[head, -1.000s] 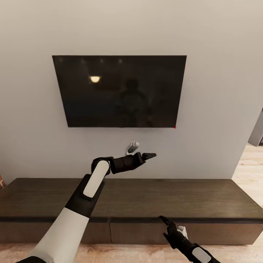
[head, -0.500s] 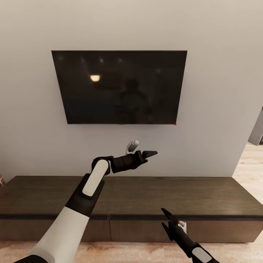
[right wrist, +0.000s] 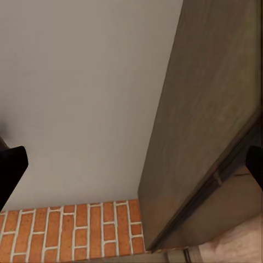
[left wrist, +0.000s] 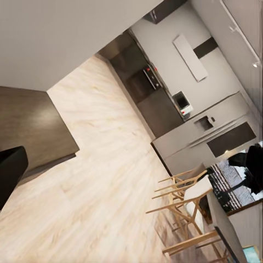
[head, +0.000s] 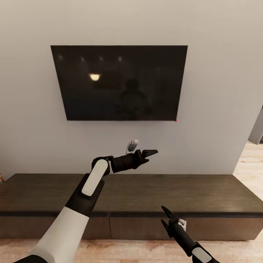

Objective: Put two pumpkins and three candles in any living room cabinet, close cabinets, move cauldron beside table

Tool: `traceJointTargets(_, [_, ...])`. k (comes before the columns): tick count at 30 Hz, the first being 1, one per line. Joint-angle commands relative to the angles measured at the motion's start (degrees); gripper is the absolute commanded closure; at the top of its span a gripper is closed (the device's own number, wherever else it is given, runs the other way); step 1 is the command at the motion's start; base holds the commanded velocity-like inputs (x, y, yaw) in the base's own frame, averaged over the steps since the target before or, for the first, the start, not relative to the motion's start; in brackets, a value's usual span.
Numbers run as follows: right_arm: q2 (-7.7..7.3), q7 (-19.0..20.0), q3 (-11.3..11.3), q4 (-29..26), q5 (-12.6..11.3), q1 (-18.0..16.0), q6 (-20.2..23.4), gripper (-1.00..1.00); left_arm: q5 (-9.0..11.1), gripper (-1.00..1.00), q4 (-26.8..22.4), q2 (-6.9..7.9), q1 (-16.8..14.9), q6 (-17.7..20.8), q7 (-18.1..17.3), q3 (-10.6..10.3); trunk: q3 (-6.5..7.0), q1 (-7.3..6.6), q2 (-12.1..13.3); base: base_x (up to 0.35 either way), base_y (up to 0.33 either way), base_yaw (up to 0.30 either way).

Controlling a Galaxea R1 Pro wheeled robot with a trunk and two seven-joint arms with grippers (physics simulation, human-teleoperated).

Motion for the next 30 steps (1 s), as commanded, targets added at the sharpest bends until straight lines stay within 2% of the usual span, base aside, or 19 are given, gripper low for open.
traceJointTargets(1, [0.0,0.14,-0.28,0.02,-0.1,-0.04,0.55,-1.0,-0.19,-1.0,0.02,-0.02,-0.04,0.19,-0.36,0.04,-0.24,0.22,-0.44,0.0,0.0,0.0])
traceJointTargets(21, [0.0,0.16,0.03,-0.06,-0.07,-0.04,0.61,-1.0,0.05,-1.0,0.02,-0.04,-0.04,0.1,0.01,-0.07,-3.83,4.61,-8.47,0.0,0.0,0.0])
traceJointTargets(25, [0.0,0.2,2.71,-0.06,-0.06,-0.04,0.88,-1.0,0.06,-1.0,0.02,-0.02,-0.04,0.1,0.04,-0.07,-4.55,5.49,-10.07,0.0,0.0,0.0])
traceJointTargets(28, [0.0,0.09,5.66,-0.06,-0.1,-0.04,0.91,-1.0,0.06,-1.0,0.02,-0.04,-0.04,0.1,0.07,-0.07,-5.09,6.15,-11.27,0.0,0.0,0.0])
traceJointTargets(30, [0.0,-0.03,6.21,-0.06,-0.18,-0.04,0.8,-1.0,0.05,-1.0,0.02,-0.03,-0.04,0.1,0.08,-0.07,-5.45,6.59,-12.08,0.0,0.0,0.0])
